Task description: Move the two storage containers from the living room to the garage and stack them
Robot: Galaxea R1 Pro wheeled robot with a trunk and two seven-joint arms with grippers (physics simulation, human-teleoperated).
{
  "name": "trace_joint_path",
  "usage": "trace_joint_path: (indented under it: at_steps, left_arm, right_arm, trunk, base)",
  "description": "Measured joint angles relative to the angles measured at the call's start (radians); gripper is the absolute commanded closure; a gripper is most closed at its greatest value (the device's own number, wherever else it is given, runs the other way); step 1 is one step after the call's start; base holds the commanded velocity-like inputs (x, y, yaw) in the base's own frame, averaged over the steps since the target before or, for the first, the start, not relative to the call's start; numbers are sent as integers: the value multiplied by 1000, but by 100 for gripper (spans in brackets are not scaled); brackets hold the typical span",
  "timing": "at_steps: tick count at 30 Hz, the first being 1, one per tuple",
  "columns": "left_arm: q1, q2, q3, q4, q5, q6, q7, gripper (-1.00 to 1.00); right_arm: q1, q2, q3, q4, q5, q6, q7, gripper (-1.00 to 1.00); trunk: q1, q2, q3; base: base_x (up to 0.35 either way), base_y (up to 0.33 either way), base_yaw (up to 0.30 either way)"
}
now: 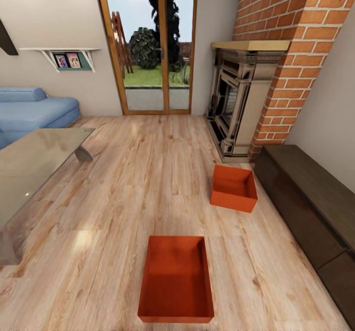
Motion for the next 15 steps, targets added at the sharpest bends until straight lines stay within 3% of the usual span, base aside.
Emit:
trace_joint_path:
  at_steps: [15]
  left_arm:
    - [0,0,0,0,0,0,0,-100]
  right_arm:
    - [0,1,0,0,0,0,0,-100]
  trunk:
    - [0,0,-24]
  base:
    - [0,0,0]
